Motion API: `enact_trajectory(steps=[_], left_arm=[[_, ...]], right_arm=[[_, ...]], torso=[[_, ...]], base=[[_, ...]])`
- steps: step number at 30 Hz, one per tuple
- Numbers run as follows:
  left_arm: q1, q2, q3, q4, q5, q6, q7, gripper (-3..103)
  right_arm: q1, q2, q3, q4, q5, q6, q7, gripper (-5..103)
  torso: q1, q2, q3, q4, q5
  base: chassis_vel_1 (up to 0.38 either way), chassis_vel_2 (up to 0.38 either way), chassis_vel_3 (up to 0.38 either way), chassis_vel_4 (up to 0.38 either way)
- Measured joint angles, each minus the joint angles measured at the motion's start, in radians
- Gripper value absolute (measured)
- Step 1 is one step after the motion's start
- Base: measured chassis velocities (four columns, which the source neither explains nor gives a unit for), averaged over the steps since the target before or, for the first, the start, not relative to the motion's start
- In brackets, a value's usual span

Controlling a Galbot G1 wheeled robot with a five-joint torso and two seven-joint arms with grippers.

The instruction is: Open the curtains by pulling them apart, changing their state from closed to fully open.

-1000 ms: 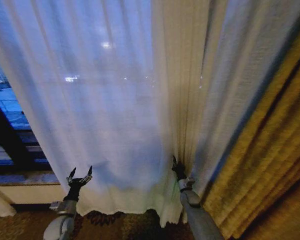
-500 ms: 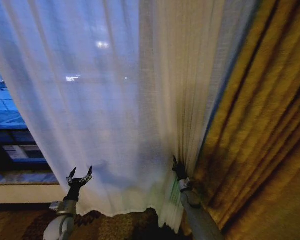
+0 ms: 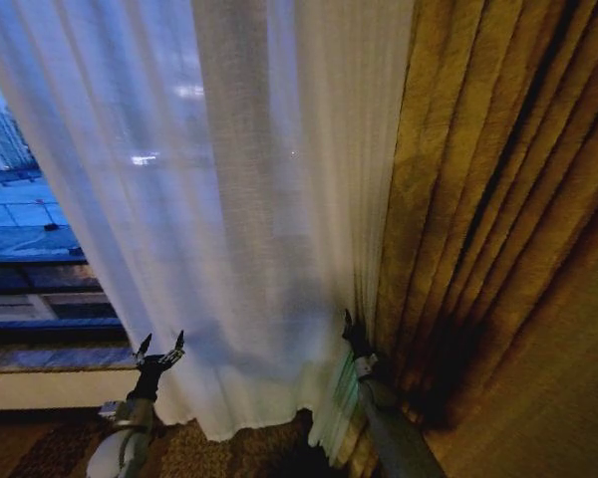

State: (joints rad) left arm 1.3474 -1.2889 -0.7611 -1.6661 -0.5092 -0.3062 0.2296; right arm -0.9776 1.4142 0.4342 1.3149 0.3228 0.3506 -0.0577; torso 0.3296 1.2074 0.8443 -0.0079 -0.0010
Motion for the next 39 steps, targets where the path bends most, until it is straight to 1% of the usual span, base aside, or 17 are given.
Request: enact_trajectory(steps=[4, 5, 7, 11, 14, 17, 18, 19, 20, 21, 22, 26, 27, 29, 33, 37, 39], left_arm=[[0.000, 0.000, -0.001, 0.000, 0.000, 0.000, 0.000, 100], [0.000, 0.000, -0.001, 0.000, 0.000, 0.000, 0.000, 100], [0.000, 0.000, 0.000, 0.000, 0.000, 0.000, 0.000, 100], [0.000, 0.000, 0.000, 0.000, 0.000, 0.000, 0.000, 100], [0.000, 0.000, 0.000, 0.000, 0.000, 0.000, 0.000, 100], [0.000, 0.000, 0.000, 0.000, 0.000, 0.000, 0.000, 100], [0.000, 0.000, 0.000, 0.000, 0.000, 0.000, 0.000, 100], [0.000, 0.000, 0.000, 0.000, 0.000, 0.000, 0.000, 100], [0.000, 0.000, 0.000, 0.000, 0.000, 0.000, 0.000, 100], [0.000, 0.000, 0.000, 0.000, 0.000, 0.000, 0.000, 100], [0.000, 0.000, 0.000, 0.000, 0.000, 0.000, 0.000, 100], [0.000, 0.000, 0.000, 0.000, 0.000, 0.000, 0.000, 100], [0.000, 0.000, 0.000, 0.000, 0.000, 0.000, 0.000, 100], [0.000, 0.000, 0.000, 0.000, 0.000, 0.000, 0.000, 100], [0.000, 0.000, 0.000, 0.000, 0.000, 0.000, 0.000, 100], [0.000, 0.000, 0.000, 0.000, 0.000, 0.000, 0.000, 100], [0.000, 0.000, 0.000, 0.000, 0.000, 0.000, 0.000, 100]], right_arm=[[-0.013, -0.004, -0.002, 0.003, -0.004, 0.000, -0.012, 0], [-0.016, -0.004, -0.003, 0.007, -0.004, 0.000, -0.012, 6], [-0.019, -0.004, -0.005, 0.011, -0.004, -0.001, -0.011, 6], [-0.040, -0.011, -0.014, 0.050, -0.007, -0.013, 0.005, 27], [-0.056, -0.019, -0.018, 0.081, -0.015, -0.027, 0.020, 33], [-0.099, -0.037, -0.022, 0.142, -0.017, -0.058, 0.050, 49], [-0.099, -0.037, -0.022, 0.142, -0.017, -0.058, 0.050, 49], [-0.114, -0.041, -0.022, 0.158, -0.016, -0.065, 0.058, 54], [-0.132, -0.045, -0.020, 0.175, -0.017, -0.067, 0.064, 54], [-0.153, -0.050, -0.017, 0.191, -0.016, -0.068, 0.065, 60], [-0.153, -0.050, -0.017, 0.191, -0.016, -0.068, 0.065, 60], [-0.212, -0.057, -0.004, 0.244, -0.015, -0.066, 0.066, 82], [-0.212, -0.057, -0.004, 0.244, -0.015, -0.066, 0.066, 82], [-0.227, -0.054, 0.001, 0.257, -0.021, -0.064, 0.067, 92], [-0.239, -0.042, 0.005, 0.266, -0.034, -0.058, 0.064, 99], [-0.244, -0.033, 0.004, 0.271, -0.051, -0.058, 0.061, 100], [-0.247, -0.031, 0.008, 0.274, -0.086, -0.062, 0.038, 100]], torso=[[0.000, 0.000, 0.000, 0.0000, 0.0007], [0.000, 0.000, 0.000, -0.0002, 0.0011], [0.000, 0.000, 0.000, -0.0003, 0.0014], [0.000, 0.000, 0.000, -0.0001, 0.0012], [0.000, 0.000, 0.000, 0.0000, 0.0008], [0.000, 0.000, 0.000, 0.0000, 0.0008], [0.000, 0.000, 0.000, 0.0000, 0.0008], [0.000, 0.000, 0.000, -0.0001, 0.0009], [0.000, 0.000, 0.000, -0.0002, 0.0010], [0.000, 0.000, 0.000, -0.0002, 0.0011], [0.000, 0.000, 0.000, -0.0002, 0.0011], [0.000, 0.000, 0.000, -0.0002, 0.0009], [0.000, 0.000, 0.000, -0.0002, 0.0009], [0.000, 0.000, 0.000, -0.0002, 0.0008], [0.000, 0.000, 0.000, -0.0002, 0.0010], [0.000, 0.000, 0.000, -0.0002, 0.0009], [0.000, 0.000, 0.000, -0.0002, 0.0009]], base=[[0.042, 0.040, -0.026, -0.030], [0.000, 0.000, 0.000, 0.000], [0.000, 0.000, 0.000, 0.000], [0.000, 0.000, 0.000, 0.000], [0.000, 0.000, 0.000, 0.000], [0.000, 0.000, 0.000, 0.000], [0.000, 0.000, 0.000, 0.000], [0.000, 0.000, 0.000, 0.000], [0.000, 0.000, 0.000, 0.000], [0.000, 0.000, 0.000, 0.000], [0.000, 0.000, 0.000, 0.000], [0.000, 0.000, 0.000, 0.000], [0.000, 0.000, 0.000, 0.000], [0.000, 0.000, 0.000, 0.000], [0.000, 0.000, 0.000, 0.000], [0.000, 0.000, 0.000, 0.000], [0.000, 0.000, 0.000, 0.000]])
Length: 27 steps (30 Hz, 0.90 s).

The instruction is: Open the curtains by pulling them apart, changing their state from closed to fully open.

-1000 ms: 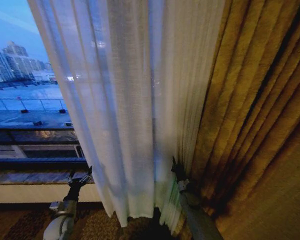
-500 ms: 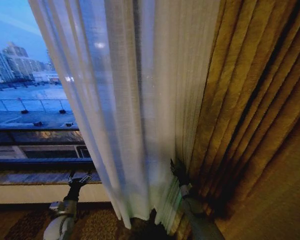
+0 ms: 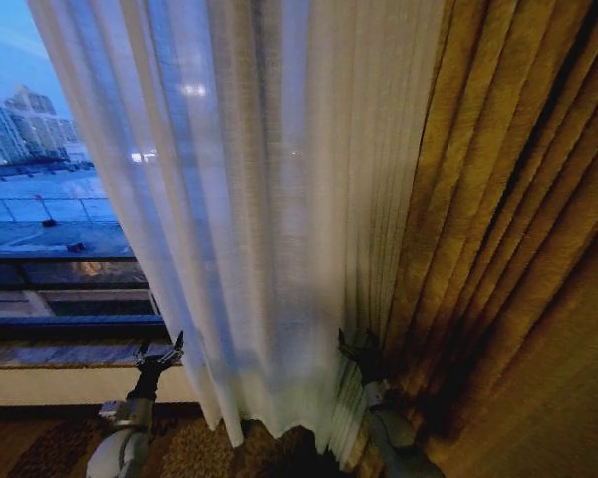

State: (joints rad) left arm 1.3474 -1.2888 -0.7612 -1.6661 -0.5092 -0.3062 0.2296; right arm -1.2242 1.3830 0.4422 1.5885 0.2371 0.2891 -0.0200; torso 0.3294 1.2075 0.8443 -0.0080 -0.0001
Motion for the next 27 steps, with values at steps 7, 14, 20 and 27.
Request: enact_trajectory(steps=[7, 14, 20, 27], left_arm=[[0.000, 0.000, 0.000, 0.000, 0.000, 0.000, 0.000, 100], [0.000, 0.000, 0.000, 0.000, 0.000, 0.000, 0.000, 100], [0.000, 0.000, 0.000, 0.000, 0.000, 0.000, 0.000, 100], [0.000, 0.000, 0.000, 0.000, 0.000, 0.000, 0.000, 100]], right_arm=[[0.005, 0.006, -0.001, -0.002, -0.020, 0.000, -0.009, 100], [0.002, 0.014, 0.000, 0.006, -0.020, -0.006, -0.001, 100], [-0.007, 0.016, 0.000, 0.013, -0.033, -0.009, -0.003, 100], [-0.014, 0.021, -0.001, 0.019, -0.040, -0.009, -0.007, 100]], torso=[[0.000, 0.000, 0.000, 0.0000, 0.0001], [0.000, 0.000, 0.000, -0.0002, 0.0001], [0.000, 0.000, 0.000, 0.0000, 0.0000], [0.000, 0.000, 0.000, 0.0000, 0.0000]], base=[[0.000, 0.000, 0.000, 0.000], [0.088, 0.056, -0.090, -0.042], [0.233, 0.148, -0.224, -0.149], [0.312, 0.242, -0.313, -0.248]])
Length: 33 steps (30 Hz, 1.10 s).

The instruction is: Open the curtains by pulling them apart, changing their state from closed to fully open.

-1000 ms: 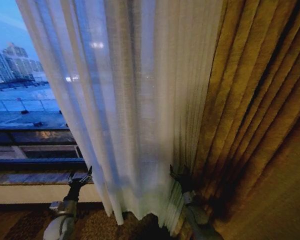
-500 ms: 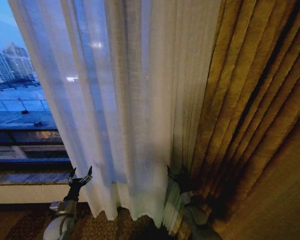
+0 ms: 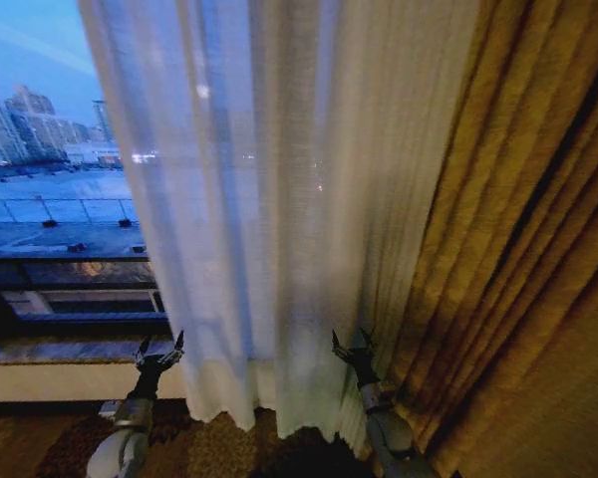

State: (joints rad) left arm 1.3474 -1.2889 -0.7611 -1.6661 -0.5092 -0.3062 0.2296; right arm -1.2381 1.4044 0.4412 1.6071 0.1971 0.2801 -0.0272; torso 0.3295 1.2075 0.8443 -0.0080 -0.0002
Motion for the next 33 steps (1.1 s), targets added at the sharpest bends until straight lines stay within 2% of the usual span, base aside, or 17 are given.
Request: enact_trajectory(steps=[17, 24, 30, 31, 32, 33], left_arm=[[0.000, 0.000, 0.000, 0.000, 0.000, 0.000, 0.000, 100], [0.000, 0.000, 0.000, 0.000, 0.000, 0.000, 0.000, 100], [0.000, 0.000, -0.001, 0.000, 0.000, 0.000, 0.000, 100], [0.000, 0.000, -0.001, 0.000, 0.000, 0.000, 0.000, 100], [0.000, 0.000, 0.000, 0.000, 0.000, 0.000, 0.000, 100], [0.000, 0.000, 0.000, 0.000, 0.000, 0.000, 0.000, 100]], right_arm=[[-0.021, 0.000, 0.000, 0.008, -0.008, 0.005, -0.012, 100], [-0.019, 0.006, -0.006, 0.005, 0.010, 0.037, -0.018, 100], [-0.020, 0.008, -0.007, 0.009, 0.005, 0.048, -0.028, 100], [-0.020, 0.008, -0.006, 0.007, 0.001, 0.049, -0.035, 100], [-0.020, 0.005, 0.001, 0.000, -0.005, 0.053, -0.075, 100], [-0.020, 0.005, 0.001, 0.000, -0.005, 0.053, -0.075, 100]], torso=[[0.000, 0.000, 0.000, 0.0000, 0.0002], [0.000, 0.000, 0.000, 0.0002, 0.0000], [0.000, 0.000, 0.000, 0.0002, -0.0006], [0.000, 0.000, 0.000, 0.0002, -0.0005], [0.000, 0.000, 0.000, 0.0002, -0.0003], [0.000, 0.000, 0.000, 0.0002, -0.0003]], base=[[0.366, 0.333, -0.375, -0.325], [0.345, 0.292, -0.363, -0.286], [0.144, 0.144, -0.141, -0.142], [0.032, 0.056, 0.016, -0.039], [0.000, 0.000, 0.000, 0.000], [0.000, 0.000, 0.000, 0.000]])
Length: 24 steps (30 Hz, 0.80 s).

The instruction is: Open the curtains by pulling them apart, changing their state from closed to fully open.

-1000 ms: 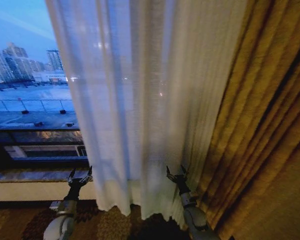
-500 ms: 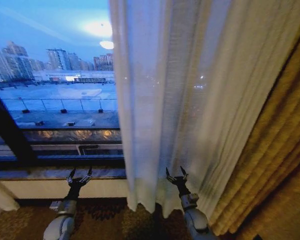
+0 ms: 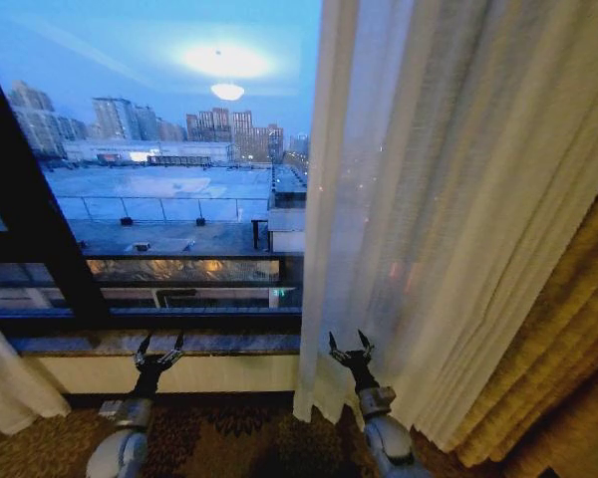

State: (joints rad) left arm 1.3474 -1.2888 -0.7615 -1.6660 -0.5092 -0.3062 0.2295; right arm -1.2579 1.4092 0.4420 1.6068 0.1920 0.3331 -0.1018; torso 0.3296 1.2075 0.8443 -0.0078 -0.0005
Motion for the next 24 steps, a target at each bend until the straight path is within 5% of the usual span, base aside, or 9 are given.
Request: enact_trajectory(steps=[6, 12, 24], left_arm=[[0.000, 0.000, 0.001, 0.000, 0.000, 0.000, 0.000, 100], [0.000, 0.000, 0.001, 0.000, 0.000, 0.000, 0.000, 100], [0.000, 0.000, 0.000, 0.000, 0.000, 0.000, 0.000, 100]], right_arm=[[0.005, 0.001, 0.001, -0.011, 0.011, 0.025, -0.062, 100], [0.006, 0.008, -0.024, 0.002, 0.066, 0.043, -0.074, 100], [0.039, 0.000, -0.015, -0.029, 0.027, 0.047, -0.076, 100]], torso=[[0.000, 0.000, 0.000, -0.0005, 0.0007], [0.000, 0.000, 0.000, -0.0001, 0.0000], [0.000, 0.000, 0.000, -0.0003, 0.0007]], base=[[-0.040, -0.039, 0.036, 0.015], [0.000, 0.079, 0.002, -0.057], [0.000, 0.059, 0.000, -0.052]])
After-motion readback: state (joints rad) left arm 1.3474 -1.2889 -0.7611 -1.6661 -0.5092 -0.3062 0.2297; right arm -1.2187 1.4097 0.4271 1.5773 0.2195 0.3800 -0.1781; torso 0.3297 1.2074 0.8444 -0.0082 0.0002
